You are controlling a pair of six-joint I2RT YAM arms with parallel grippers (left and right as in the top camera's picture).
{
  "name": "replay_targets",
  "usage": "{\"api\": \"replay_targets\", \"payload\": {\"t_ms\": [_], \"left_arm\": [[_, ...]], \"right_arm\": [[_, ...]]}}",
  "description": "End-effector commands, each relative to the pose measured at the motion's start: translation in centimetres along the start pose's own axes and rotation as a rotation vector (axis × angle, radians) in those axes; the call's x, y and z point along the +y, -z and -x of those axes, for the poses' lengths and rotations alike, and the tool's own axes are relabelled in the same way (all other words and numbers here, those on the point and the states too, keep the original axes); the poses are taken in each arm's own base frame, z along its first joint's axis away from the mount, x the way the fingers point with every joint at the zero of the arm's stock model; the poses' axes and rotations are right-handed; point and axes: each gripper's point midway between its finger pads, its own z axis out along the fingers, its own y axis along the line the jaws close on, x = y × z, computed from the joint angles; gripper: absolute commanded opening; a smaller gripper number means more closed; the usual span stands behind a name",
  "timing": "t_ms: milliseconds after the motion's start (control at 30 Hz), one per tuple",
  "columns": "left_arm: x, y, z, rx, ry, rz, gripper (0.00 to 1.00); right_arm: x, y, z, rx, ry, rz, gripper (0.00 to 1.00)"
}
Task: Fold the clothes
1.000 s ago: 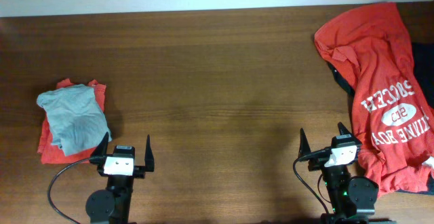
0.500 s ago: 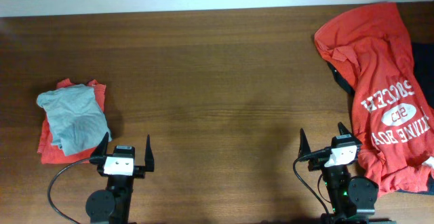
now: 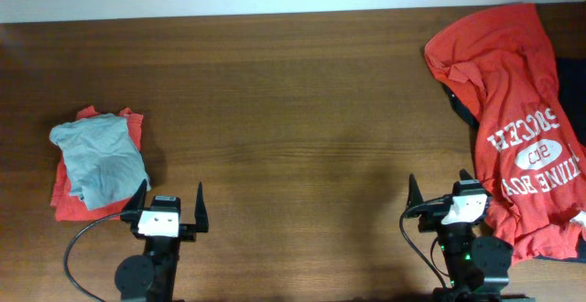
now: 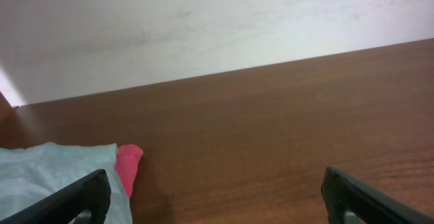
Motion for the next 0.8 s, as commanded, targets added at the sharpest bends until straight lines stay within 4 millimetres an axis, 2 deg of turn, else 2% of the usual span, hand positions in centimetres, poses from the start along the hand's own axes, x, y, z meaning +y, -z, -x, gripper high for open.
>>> {"api": "replay_targets", "payload": {"t_ms": [0, 167, 367, 467, 567, 633, 733, 767], "left_arm": [[0.5, 0.5, 2.7, -0.034, 0.013, 0.015, 0.99], [0.9, 0.7, 5.5, -0.027, 0.013, 0.015, 0.99], [2.3, -0.1, 7.7, 0.112, 0.026, 0.05, 0.99], [2.4, -0.9, 8.1, 0.22, 0.035, 0.034, 0.99], [1.8, -2.0, 8.8, 0.329, 0.053, -0.028, 0.99], [0.6, -2.5, 10.0, 0.343, 0.071, -0.113, 0.99], [0.4, -3.1, 11.6, 0.326, 0.073, -0.137, 0.99], [0.5, -3.3, 11.7, 0.323, 0.073, -0.137, 0.99]], "right_arm": [[-0.8, 0.5, 2.8, -0.005, -0.011, -0.045, 0.99], [-0.9, 0.3, 4.6, 0.099, -0.059, -0.048, 0.99], [-1.4, 0.2, 4.1, 0.434, -0.097, -0.075, 0.99], [-1.3, 0.5, 3.7, 0.629, -0.111, -0.073, 0.99], [-0.8, 0.7, 4.5, 0.772, -0.131, -0.045, 0.99], [-2.1, 1.0, 4.8, 0.842, -0.107, -0.113, 0.99], [-6.2, 1.8, 4.7, 0.889, -0.238, -0.386, 0.99], [-6.9, 1.9, 4.4, 0.897, -0.275, -0.416, 0.99]]}}
